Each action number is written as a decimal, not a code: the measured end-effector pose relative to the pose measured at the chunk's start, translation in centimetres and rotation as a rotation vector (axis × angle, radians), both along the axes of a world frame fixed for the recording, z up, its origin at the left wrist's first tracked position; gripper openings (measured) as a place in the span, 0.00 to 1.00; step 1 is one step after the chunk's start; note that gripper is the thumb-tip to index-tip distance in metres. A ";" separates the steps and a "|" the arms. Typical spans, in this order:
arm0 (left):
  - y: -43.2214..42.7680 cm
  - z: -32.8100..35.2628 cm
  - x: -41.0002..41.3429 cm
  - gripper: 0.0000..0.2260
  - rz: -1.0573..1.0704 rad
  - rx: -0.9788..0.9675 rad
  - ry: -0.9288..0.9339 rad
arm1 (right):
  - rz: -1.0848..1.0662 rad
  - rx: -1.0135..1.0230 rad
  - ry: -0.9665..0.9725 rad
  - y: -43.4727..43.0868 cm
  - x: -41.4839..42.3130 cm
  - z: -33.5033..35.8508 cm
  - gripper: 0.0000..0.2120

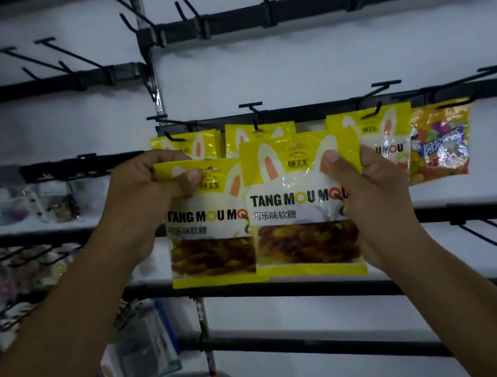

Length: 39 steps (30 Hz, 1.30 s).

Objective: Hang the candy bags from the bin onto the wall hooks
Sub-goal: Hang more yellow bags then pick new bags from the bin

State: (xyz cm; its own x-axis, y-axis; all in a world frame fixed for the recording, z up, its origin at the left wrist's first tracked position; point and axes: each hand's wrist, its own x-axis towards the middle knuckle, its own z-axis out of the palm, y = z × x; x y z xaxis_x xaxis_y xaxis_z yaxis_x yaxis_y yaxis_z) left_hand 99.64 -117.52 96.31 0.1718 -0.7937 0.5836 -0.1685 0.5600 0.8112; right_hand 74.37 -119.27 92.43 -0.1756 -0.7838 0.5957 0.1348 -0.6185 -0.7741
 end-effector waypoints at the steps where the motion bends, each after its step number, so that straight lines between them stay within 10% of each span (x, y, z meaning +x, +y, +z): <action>1: -0.1 0.1 0.2 0.08 0.007 -0.003 0.011 | -0.014 0.014 -0.014 0.0 0.6 0.4 0.33; 7: -0.2 0.5 1.9 0.08 0.079 -0.033 0.071 | 0.016 0.046 -0.062 -1.1 2.7 2.2 0.07; 16: -0.2 0.8 4.8 0.08 0.126 -0.079 0.097 | -0.135 0.014 -0.061 -3.5 4.1 4.7 0.19; 21: -0.1 0.8 5.7 0.08 0.069 -0.053 0.114 | -0.182 0.080 -0.002 -5.5 5.3 4.0 0.05; 39: -1.3 0.3 5.8 0.08 0.027 -0.035 0.120 | -0.323 0.099 0.000 -8.2 6.8 4.5 0.11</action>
